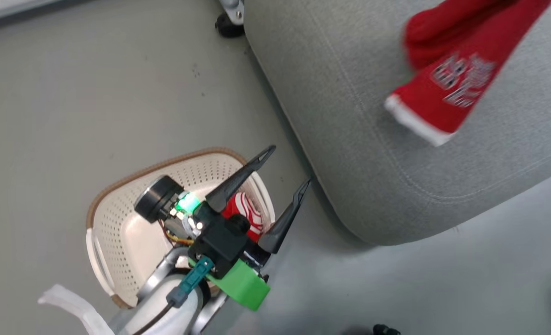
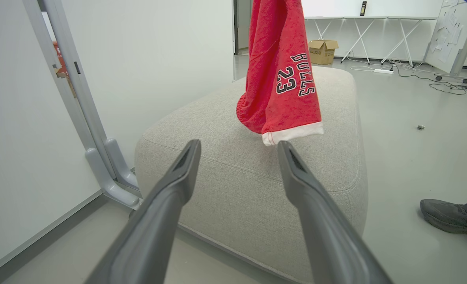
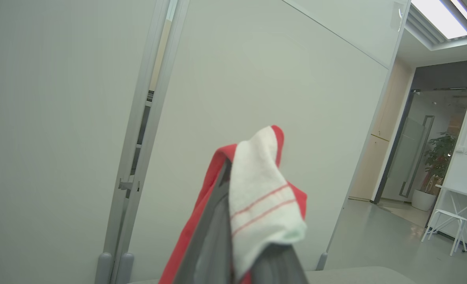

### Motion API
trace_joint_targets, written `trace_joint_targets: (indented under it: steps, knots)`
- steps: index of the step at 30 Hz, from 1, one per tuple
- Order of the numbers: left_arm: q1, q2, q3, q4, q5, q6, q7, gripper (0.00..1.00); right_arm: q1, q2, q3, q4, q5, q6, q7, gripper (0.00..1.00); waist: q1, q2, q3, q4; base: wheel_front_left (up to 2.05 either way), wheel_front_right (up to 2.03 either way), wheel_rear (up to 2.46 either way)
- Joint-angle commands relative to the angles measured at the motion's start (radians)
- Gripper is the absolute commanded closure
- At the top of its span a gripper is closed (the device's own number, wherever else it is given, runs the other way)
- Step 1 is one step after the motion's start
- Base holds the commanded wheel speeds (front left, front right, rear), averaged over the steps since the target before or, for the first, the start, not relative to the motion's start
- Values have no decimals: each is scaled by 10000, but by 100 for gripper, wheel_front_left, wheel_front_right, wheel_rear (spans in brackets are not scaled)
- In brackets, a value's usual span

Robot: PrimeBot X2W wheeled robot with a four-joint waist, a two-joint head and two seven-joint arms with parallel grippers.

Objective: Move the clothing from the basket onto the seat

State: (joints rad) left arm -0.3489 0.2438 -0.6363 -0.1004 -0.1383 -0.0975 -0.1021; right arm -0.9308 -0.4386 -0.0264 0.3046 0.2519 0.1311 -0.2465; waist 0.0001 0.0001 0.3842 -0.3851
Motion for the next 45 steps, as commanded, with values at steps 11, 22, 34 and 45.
trace_joint_targets:
  steps: [11,22,34,45]
  knots:
    - [-1112,300,-282,-204,148,-169,49,0,-1191,-839,-403,2340,295,-6,-67,100,-1,-1,2570,1329,0,0,0]
    - [-1443,320,-467,161,36,-209,-133,0,692,367,-547,3793,934,-8,-195,65,-1,-1,2581,1338,0,0,0]
    - [-943,106,-300,876,-258,248,-719,0,3304,1709,-1632,2326,159,-6,-194,0,-1,-1,1330,1445,0,0,0]
    - [-47,-76,502,1710,-952,1149,-1394,0,5680,3108,-1444,366,-908,-6,-195,0,-1,-1,-376,1958,0,0,0]
